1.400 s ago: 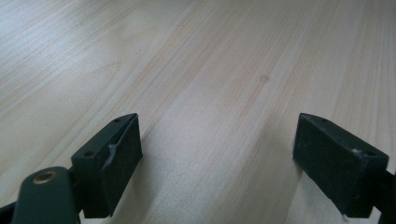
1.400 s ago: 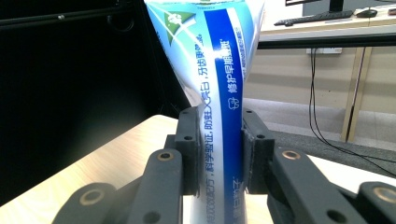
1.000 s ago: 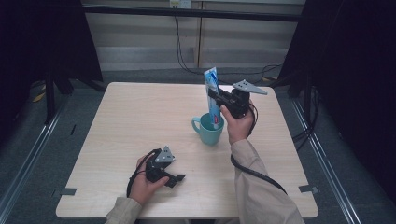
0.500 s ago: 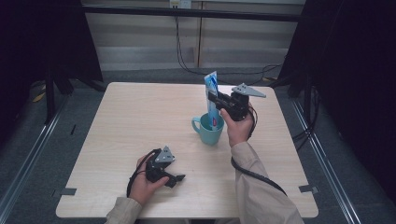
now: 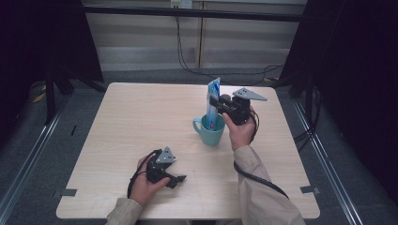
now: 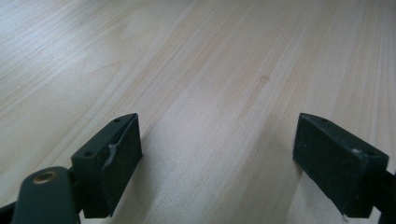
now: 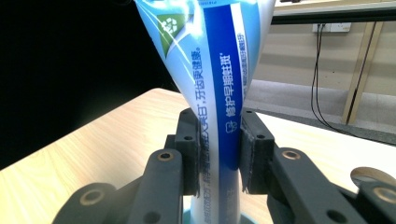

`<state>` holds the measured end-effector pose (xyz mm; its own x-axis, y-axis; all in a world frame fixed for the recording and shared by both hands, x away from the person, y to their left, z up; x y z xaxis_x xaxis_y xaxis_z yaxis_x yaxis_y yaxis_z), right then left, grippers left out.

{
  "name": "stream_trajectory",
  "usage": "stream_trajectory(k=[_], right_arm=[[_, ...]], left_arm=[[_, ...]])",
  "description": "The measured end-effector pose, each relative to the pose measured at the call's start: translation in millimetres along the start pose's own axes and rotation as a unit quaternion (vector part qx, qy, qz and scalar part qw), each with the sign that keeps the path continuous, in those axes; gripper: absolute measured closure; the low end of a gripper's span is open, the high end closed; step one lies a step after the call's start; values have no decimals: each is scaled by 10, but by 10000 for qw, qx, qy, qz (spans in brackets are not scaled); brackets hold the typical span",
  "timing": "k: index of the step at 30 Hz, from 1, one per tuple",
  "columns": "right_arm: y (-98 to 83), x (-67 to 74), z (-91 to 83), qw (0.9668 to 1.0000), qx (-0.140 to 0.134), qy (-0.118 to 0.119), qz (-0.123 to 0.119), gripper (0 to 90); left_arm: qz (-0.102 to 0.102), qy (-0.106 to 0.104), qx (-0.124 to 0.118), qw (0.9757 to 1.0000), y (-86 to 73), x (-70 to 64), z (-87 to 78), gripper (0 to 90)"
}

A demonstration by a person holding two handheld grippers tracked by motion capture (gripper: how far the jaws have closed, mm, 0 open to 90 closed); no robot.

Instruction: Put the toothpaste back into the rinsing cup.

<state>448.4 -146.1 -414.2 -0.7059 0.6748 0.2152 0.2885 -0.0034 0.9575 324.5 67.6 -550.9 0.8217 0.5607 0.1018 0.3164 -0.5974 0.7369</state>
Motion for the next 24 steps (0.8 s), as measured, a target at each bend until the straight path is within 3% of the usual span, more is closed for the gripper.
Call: stream_trajectory(k=[24], right_arm=[[-206, -1, -122, 9997, 217, 7, 102, 734]], left_arm=[[1, 2, 2, 10000, 0, 0, 0, 151]])
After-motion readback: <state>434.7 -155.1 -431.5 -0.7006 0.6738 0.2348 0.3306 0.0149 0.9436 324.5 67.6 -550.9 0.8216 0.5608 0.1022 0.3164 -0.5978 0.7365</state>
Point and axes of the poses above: each handheld gripper's, and its own axes: z roughly forward along the jaws, y roughly out of its top, x roughly to its left, the point moved 6 cm from there along z, roughly forward along the jaws, and after that the axes turned 12 degrees about y, right-handed, at the moved point
